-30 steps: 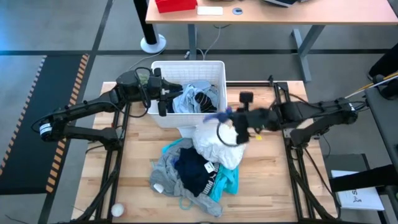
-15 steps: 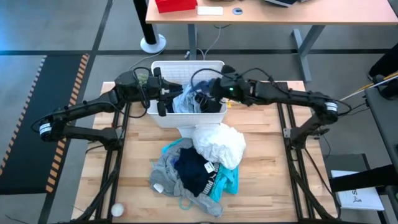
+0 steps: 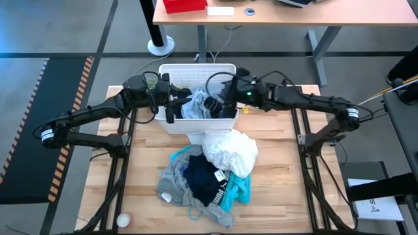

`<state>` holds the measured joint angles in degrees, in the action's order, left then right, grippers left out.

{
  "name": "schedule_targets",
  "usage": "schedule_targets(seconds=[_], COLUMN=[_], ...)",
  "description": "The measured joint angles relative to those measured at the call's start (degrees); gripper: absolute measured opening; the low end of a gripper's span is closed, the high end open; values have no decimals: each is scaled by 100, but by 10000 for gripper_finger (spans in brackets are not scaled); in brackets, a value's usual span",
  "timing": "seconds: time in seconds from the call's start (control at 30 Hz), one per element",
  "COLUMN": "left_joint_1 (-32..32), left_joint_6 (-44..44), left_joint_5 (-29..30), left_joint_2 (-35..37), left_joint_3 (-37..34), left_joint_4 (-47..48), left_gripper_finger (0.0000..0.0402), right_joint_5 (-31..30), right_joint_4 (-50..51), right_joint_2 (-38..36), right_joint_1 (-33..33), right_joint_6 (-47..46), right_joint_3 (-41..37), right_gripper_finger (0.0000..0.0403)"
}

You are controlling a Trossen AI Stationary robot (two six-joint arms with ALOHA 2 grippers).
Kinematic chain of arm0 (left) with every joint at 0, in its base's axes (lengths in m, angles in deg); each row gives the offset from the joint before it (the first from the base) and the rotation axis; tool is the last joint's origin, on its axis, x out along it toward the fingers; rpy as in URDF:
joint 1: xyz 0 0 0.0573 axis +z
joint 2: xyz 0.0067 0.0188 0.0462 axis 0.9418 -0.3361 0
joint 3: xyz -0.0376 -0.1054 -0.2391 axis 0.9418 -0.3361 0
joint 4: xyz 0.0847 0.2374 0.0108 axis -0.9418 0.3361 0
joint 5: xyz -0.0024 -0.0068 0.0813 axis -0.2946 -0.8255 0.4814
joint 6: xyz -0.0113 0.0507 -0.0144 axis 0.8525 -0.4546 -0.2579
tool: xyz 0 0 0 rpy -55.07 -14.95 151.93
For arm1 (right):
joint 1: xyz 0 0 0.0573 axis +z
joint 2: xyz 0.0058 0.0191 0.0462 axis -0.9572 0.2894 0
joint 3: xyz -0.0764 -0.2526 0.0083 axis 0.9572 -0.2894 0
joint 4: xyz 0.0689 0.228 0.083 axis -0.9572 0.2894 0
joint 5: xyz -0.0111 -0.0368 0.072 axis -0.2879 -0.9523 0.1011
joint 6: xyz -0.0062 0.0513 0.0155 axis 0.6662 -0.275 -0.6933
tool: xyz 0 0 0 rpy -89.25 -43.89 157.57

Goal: Sort clothes
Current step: Put the blue boxers into the white bin

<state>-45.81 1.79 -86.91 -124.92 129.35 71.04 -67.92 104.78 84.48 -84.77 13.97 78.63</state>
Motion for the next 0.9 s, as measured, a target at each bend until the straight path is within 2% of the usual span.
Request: schedule_targets(seconds=[0.2, 0.27, 0.37, 0.43, 0.5, 0.73, 0.9], left_joint_1=[5, 6, -2, -18, -32, -416, -1231], left_joint_6=[230, 230, 222, 211, 209, -107, -231], left_joint_5=[723, 731, 709, 711, 709, 249, 232], left_joint_2=[0, 0, 0, 0, 0, 22, 106], left_joint_3=[0, 0, 0, 0, 0, -32, -37], left_joint_4=[86, 136, 263, 433, 695, 1873, 2275], left_gripper_finger=[113, 113, 113, 113, 113, 113, 113], right_joint_5=[1144, 1485, 2320, 2935, 3295, 3311, 3303], right_joint_4=[937, 1342, 1777, 1774, 1723, 1254, 967], right_joint_2=[-508, -535, -476, -367, -215, 601, 1116], right_joint_1=[323, 514, 852, 1129, 1439, 2284, 2357], right_joint_6=[-657, -857, -1069, -1182, -1269, -1279, -1291], right_joint_3=[8, 7, -4, -40, -108, -152, -152], right_gripper_finger=[221, 220, 214, 210, 208, 206, 206])
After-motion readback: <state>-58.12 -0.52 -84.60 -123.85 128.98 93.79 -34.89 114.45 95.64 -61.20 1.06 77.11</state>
